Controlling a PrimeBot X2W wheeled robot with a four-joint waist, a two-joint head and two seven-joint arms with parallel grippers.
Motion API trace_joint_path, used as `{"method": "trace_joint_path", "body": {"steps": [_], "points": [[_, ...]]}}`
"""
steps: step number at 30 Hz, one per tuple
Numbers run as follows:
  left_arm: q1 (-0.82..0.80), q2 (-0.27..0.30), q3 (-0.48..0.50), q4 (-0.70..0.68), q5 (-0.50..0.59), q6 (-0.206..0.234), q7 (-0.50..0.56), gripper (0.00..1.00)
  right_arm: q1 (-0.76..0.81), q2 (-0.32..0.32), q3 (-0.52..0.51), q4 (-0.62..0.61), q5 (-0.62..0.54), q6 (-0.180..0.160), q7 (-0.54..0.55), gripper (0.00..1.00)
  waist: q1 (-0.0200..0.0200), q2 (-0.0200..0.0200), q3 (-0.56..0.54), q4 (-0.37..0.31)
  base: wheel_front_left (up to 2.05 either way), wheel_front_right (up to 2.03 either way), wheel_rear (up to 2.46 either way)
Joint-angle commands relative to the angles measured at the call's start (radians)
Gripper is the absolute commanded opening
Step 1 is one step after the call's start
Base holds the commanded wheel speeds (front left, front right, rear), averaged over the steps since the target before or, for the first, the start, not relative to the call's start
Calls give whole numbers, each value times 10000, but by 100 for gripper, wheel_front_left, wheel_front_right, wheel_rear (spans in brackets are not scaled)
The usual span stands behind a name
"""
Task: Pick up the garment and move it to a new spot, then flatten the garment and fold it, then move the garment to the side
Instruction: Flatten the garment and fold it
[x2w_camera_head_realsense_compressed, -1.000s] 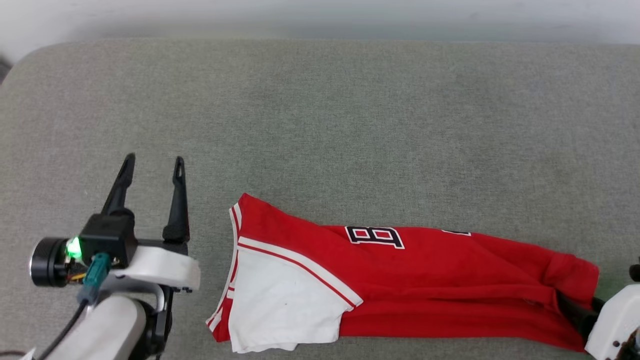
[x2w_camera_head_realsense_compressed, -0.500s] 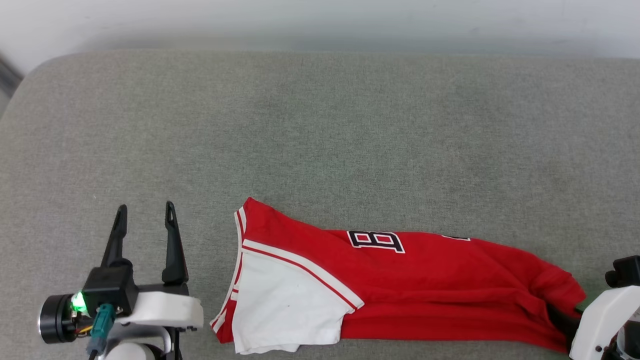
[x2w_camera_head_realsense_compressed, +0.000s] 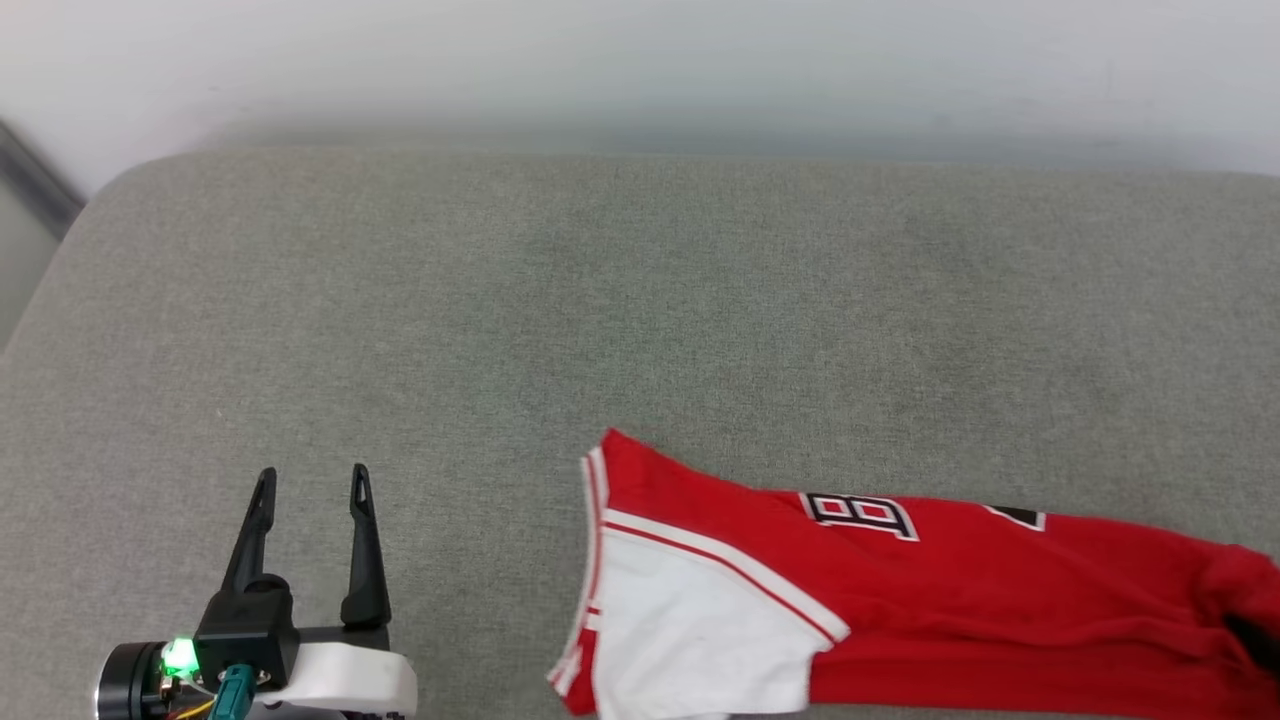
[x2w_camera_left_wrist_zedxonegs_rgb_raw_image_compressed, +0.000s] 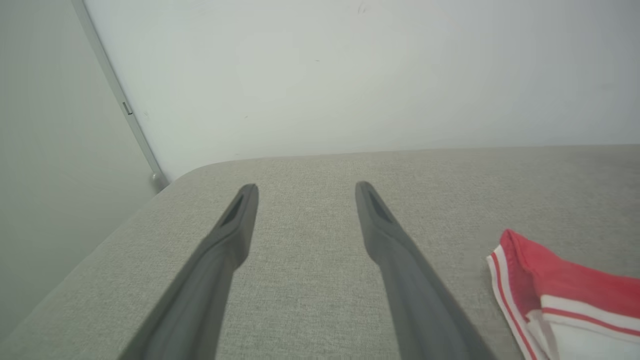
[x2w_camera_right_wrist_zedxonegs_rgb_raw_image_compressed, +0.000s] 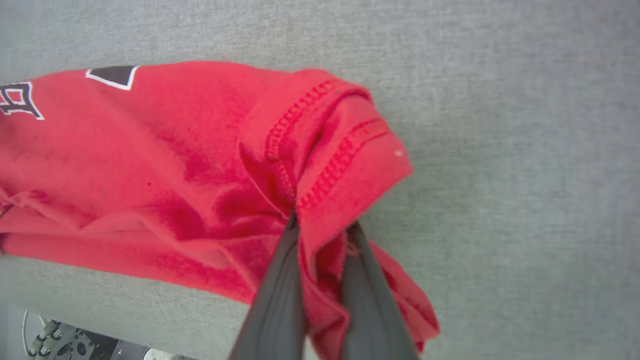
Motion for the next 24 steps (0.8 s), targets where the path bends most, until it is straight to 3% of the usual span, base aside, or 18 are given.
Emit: {"method": "trace_joint_path", "body": {"steps": [1, 7, 14, 20, 24], "points": [[141, -120, 135, 2, 149, -140, -44, 100, -52, -236, -268, 209, -162, -19, 161, 0, 0, 0, -100, 14, 0, 0, 0], [330, -313, 325, 76, 558, -540, -44, 100, 99, -590, -412, 62, -245, -15, 984, 0, 0, 0, -312, 27, 0, 0, 0], [429, -470, 475, 63, 766, -729, -44, 100, 321, -296, 110, -1798, 518, -12, 1852, 0, 0, 0, -396, 5, 0, 0, 0], [258, -547, 586, 72, 869, -892, -44, 100, -147, 5, 1209, -4014, 666, -12, 2474, 0, 0, 0, -234, 31, 0, 0, 0], [93, -610, 639, 92, 922, -997, -44, 100, -1108, 384, 2360, -4614, 335, -12, 2864, 0, 0, 0, -51, 61, 0, 0, 0]]}}
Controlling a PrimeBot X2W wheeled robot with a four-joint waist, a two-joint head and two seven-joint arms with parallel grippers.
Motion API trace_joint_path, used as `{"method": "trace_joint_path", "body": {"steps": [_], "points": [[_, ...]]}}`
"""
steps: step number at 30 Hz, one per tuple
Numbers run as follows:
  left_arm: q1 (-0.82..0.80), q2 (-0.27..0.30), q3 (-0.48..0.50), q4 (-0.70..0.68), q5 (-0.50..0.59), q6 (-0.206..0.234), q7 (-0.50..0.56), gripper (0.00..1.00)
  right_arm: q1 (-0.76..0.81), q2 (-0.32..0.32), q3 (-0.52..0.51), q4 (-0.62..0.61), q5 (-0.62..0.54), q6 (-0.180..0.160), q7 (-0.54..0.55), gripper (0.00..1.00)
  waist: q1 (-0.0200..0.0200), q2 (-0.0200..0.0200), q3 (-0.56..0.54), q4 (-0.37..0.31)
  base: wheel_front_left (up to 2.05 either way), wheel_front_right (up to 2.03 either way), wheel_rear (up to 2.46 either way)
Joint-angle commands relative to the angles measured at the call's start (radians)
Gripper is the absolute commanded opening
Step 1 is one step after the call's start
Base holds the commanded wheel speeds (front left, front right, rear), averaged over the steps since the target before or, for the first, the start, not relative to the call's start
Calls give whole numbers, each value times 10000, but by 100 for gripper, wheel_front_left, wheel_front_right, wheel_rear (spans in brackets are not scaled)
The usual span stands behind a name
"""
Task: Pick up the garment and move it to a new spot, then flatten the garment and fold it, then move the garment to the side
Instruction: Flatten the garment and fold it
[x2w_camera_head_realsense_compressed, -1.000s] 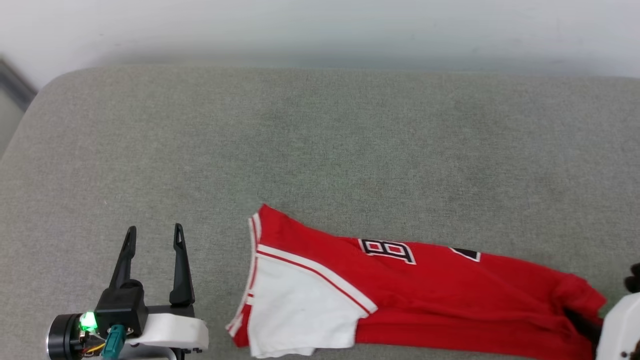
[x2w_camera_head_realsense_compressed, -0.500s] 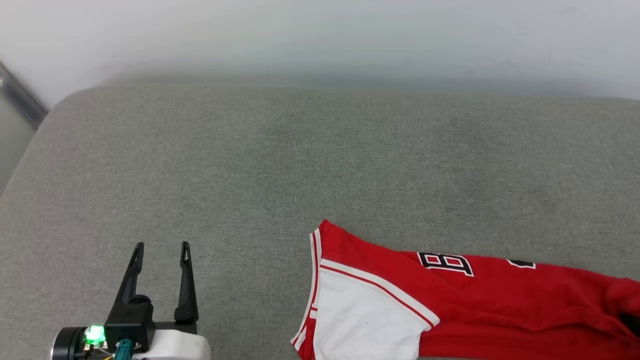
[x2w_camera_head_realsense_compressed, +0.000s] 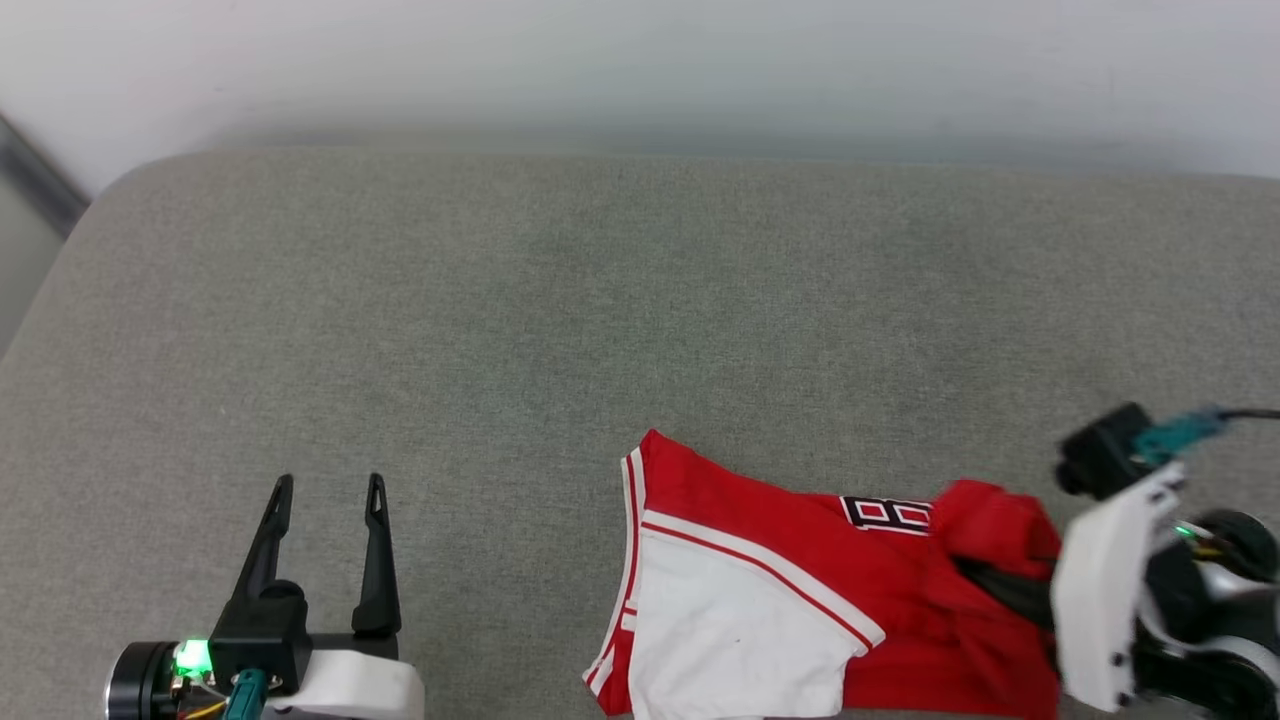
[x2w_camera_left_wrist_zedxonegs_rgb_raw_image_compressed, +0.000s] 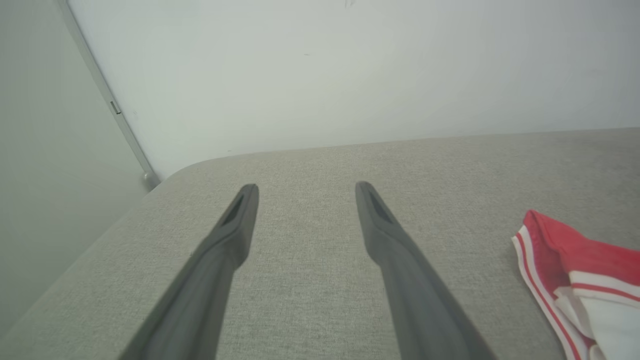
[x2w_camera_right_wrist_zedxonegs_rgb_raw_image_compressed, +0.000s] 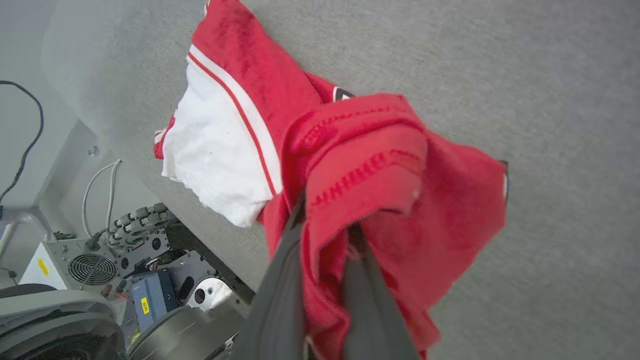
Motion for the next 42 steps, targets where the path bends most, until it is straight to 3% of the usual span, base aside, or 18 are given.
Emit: {"method": "trace_joint_path", "body": {"steps": [1, 9, 17, 24, 27, 29, 30, 31, 32, 36, 42], "points": [[-185, -17, 25, 7, 59, -36, -44, 100, -439, 164, 369, -74, -160, -5, 84, 0, 0, 0, 100, 36, 0, 0, 0], [-613, -162, -37, 79, 141, -282, -44, 100, -3066, 1267, 3266, 829, -624, -5, 106, 0, 0, 0, 577, 261, 0, 0, 0], [-916, -237, 6, 194, 143, -440, -44, 100, -4776, 2460, 5442, 3133, -946, -5, -754, 0, 0, 0, 1055, 327, 0, 0, 0], [-1176, -301, -26, 320, 192, -544, -44, 100, -5136, 2838, 7049, 5500, -1297, -11, -1617, 0, 0, 0, 1200, 366, 0, 0, 0], [-1099, -323, 18, 369, 213, -525, -44, 100, -5316, 2907, 7364, 5852, -1197, -14, -2193, 0, 0, 0, 1070, 272, 0, 0, 0], [-964, -329, 30, 408, 245, -534, -44, 100, -5525, 2789, 7476, 5755, -1164, -12, -2657, 40, 0, 0, 906, 208, 0, 0, 0], [-899, -329, 36, 427, 255, -535, -44, 100, -5639, 2690, 7528, 5584, -1180, -12, -2951, 47, 0, 0, 792, 167, 0, 0, 0], [-823, -326, 59, 434, 260, -521, -44, 100, -5721, 2582, 7495, 5425, -1207, -11, -3256, 82, 0, 0, 673, 113, 0, 0, 0], [-753, -324, 75, 428, 259, -501, -44, 100, -5720, 2459, 7513, 5253, -1191, -8, -3466, 100, 0, 0, 562, 62, 0, 0, 0], [-489, -328, 145, 402, 252, -455, -44, 100, -5615, 1749, 7215, 4399, -1336, -6, -4362, 100, 0, 0, 111, -133, 0, 0, 0], [-196, -352, 153, 310, 291, -389, -44, 100, -4914, 867, 5491, 3332, -2268, -5, -5783, 100, 0, 0, -299, -444, 0, 0, 0]]}}
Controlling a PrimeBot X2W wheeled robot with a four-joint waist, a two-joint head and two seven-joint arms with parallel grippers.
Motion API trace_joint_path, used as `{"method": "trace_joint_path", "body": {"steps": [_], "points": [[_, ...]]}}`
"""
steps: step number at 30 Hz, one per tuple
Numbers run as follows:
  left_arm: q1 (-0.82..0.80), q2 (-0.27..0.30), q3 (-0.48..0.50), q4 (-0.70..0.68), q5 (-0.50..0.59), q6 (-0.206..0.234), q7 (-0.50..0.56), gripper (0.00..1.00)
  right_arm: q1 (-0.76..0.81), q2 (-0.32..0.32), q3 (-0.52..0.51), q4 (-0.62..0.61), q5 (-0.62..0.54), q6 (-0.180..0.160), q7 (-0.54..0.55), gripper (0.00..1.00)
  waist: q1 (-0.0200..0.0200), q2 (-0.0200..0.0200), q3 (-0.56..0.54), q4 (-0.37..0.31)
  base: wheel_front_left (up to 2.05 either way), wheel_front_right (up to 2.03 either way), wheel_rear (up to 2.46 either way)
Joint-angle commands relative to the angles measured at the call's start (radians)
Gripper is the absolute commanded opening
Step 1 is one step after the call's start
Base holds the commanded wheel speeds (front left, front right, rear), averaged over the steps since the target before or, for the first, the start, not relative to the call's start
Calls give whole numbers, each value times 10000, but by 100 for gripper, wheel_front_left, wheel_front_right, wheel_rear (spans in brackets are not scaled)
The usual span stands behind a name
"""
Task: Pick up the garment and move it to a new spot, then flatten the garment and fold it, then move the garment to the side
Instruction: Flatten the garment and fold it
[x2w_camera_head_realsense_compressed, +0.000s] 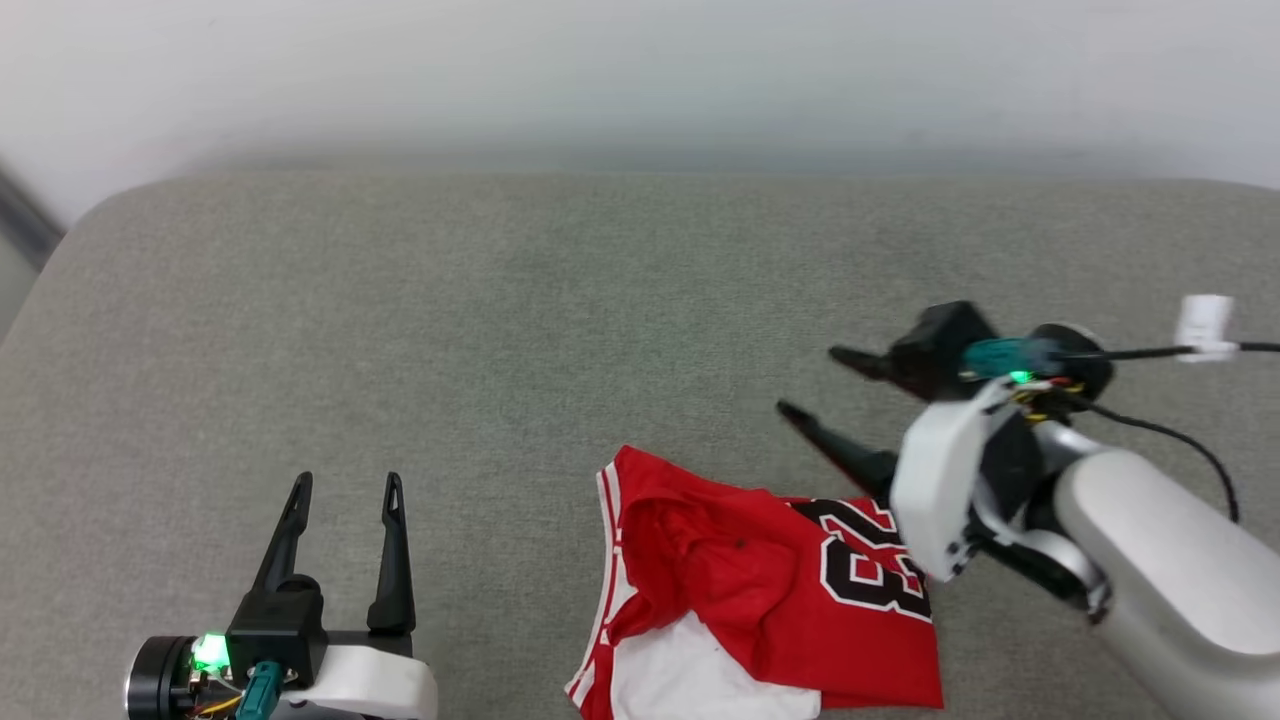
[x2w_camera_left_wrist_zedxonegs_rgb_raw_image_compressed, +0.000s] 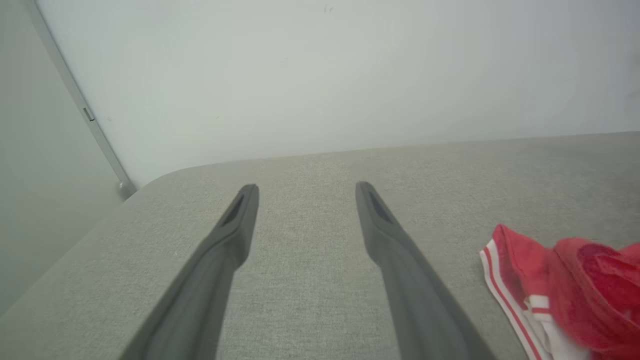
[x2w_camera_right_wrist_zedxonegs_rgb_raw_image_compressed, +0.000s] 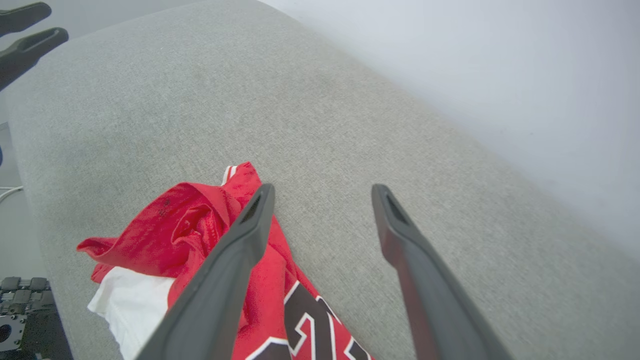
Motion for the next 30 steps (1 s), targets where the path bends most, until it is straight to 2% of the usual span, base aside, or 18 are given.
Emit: {"method": "trace_joint_path", "body": {"steps": [1, 5, 9, 16, 17, 22, 30], "points": [[139, -17, 8, -56, 35, 39, -44, 100, 433, -90, -708, -172, -374, -8, -547, 100, -1, 0, -181, -194, 0, 0, 0], [276, -30, 22, -111, 12, 35, -44, 100, 1449, 245, -2963, -363, -1834, -6, -2276, 100, -1, 0, -313, -360, 0, 0, 0], [403, -41, 6, -154, 9, 13, -41, 100, 2724, 1021, -5003, -528, -3281, -6, -3771, 100, -1, 0, -444, -467, 0, 0, 0], [577, -62, -21, -177, 16, -1, -34, 100, 4624, 2129, -7331, -788, -4751, -6, -5281, 100, -1, 0, -640, -550, 0, 0, 0], [646, -83, -38, -224, -20, 1, -34, 100, 5375, 2615, -7972, -908, -5136, -6, -5528, 100, -1, 0, -709, -535, 0, 0, 0], [776, -121, -48, -274, -62, 22, -34, 100, 6512, 3386, -8592, -1105, -5417, -6, -5686, 100, -1, 0, -820, -465, 0, 0, 0], [1005, -147, -25, -368, -116, -33, -34, 100, 7899, 4124, -9216, -1803, -5454, -6, -5717, 100, -1, 0, -970, -261, 0, 0, 0]]}}
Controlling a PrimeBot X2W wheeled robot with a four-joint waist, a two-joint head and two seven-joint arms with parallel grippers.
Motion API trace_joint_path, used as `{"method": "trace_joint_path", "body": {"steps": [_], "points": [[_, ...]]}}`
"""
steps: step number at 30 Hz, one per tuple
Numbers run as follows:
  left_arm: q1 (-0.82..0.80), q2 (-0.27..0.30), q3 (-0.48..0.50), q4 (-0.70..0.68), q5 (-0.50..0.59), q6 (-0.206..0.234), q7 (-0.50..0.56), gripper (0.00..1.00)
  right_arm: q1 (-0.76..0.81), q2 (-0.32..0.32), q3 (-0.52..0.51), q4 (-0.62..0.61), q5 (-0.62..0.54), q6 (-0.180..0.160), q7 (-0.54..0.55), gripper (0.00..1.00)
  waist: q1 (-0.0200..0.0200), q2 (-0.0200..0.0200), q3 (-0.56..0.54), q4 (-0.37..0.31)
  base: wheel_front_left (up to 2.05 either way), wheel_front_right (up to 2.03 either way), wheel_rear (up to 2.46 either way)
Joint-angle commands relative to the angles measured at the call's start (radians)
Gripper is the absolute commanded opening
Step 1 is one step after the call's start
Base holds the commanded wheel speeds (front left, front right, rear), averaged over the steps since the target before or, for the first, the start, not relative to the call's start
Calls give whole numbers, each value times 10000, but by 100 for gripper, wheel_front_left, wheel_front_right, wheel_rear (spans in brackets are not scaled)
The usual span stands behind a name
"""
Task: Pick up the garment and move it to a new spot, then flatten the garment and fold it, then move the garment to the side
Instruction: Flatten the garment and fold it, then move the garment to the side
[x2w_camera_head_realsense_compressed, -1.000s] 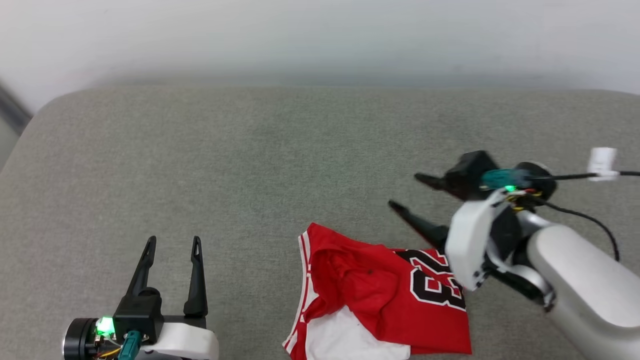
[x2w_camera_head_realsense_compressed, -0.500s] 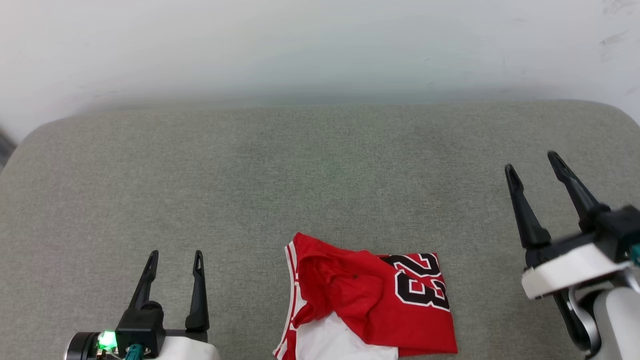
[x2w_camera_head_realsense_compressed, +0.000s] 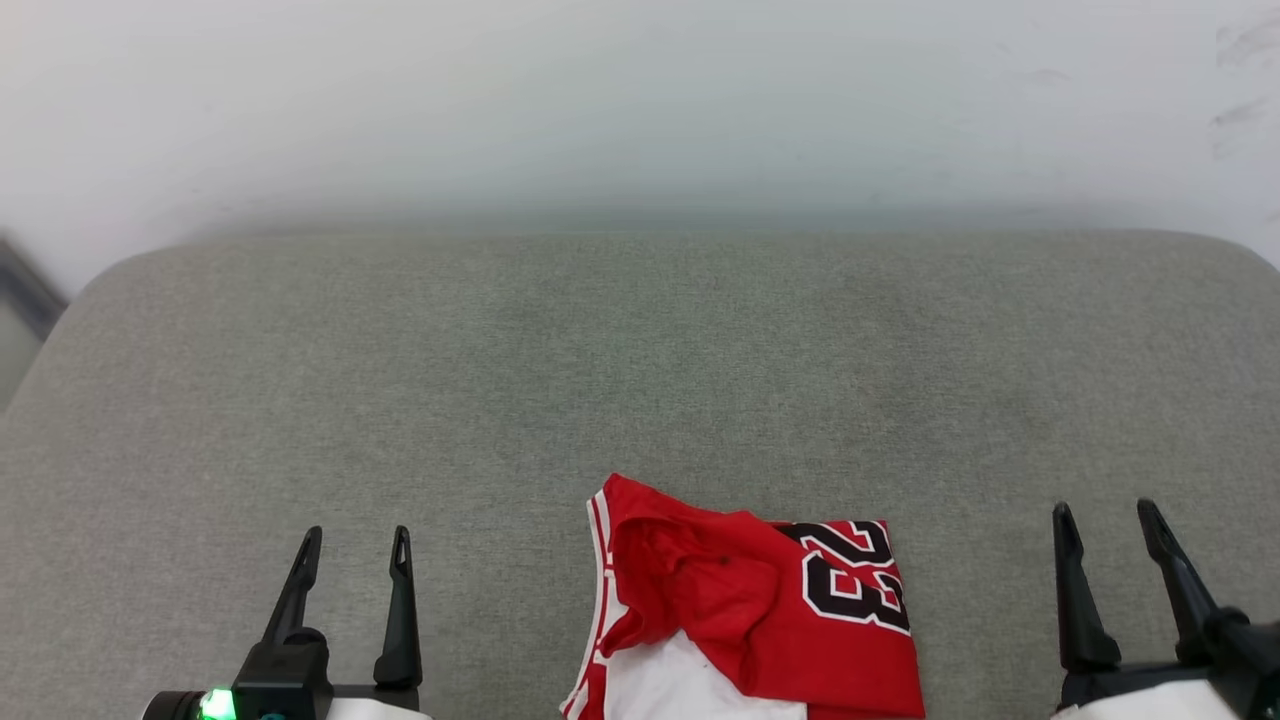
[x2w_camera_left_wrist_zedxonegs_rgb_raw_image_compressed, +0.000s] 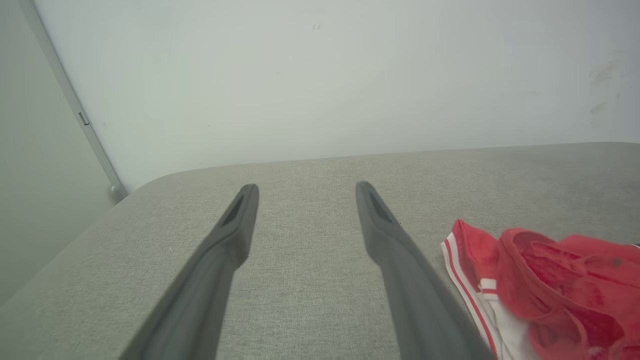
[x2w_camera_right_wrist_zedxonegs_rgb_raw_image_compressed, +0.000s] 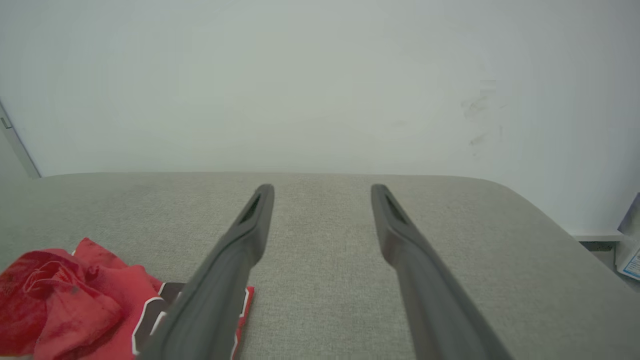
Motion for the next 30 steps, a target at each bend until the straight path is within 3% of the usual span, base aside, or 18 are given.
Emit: {"method": "trace_joint_path", "body": {"steps": [1, 9, 15, 19, 23, 30], "points": [[84, -22, 46, -57, -24, -15, -20, 100, 356, 125, -98, -245, 47, -8, -20, 100, 0, 0, -25, 63, 0, 0, 0], [111, -42, 120, -79, -57, -30, -20, 100, 819, 243, -68, -573, 93, -8, -20, 100, 0, 0, 59, 161, 0, 0, 0], [-23, -49, 148, -65, -34, -97, -20, 100, 182, 218, -239, -839, -144, -8, -9, 100, 0, 0, 163, 250, 0, 0, 0], [-130, -72, 137, -53, -64, -131, -20, 100, -690, -566, -39, -1428, -218, -8, 673, 100, 0, 0, 307, 257, 0, 0, 0], [-236, -84, 94, -14, -46, -179, -20, 100, -1769, -1819, 861, -1909, 410, -11, 2723, 100, 0, 0, 462, 254, 0, 0, 0], [-460, -115, 90, -5, -63, -247, -20, 100, -2764, -3694, 2170, -2422, 3229, -8, 8258, 100, 0, 0, 779, 289, 0, 0, 0]]}}
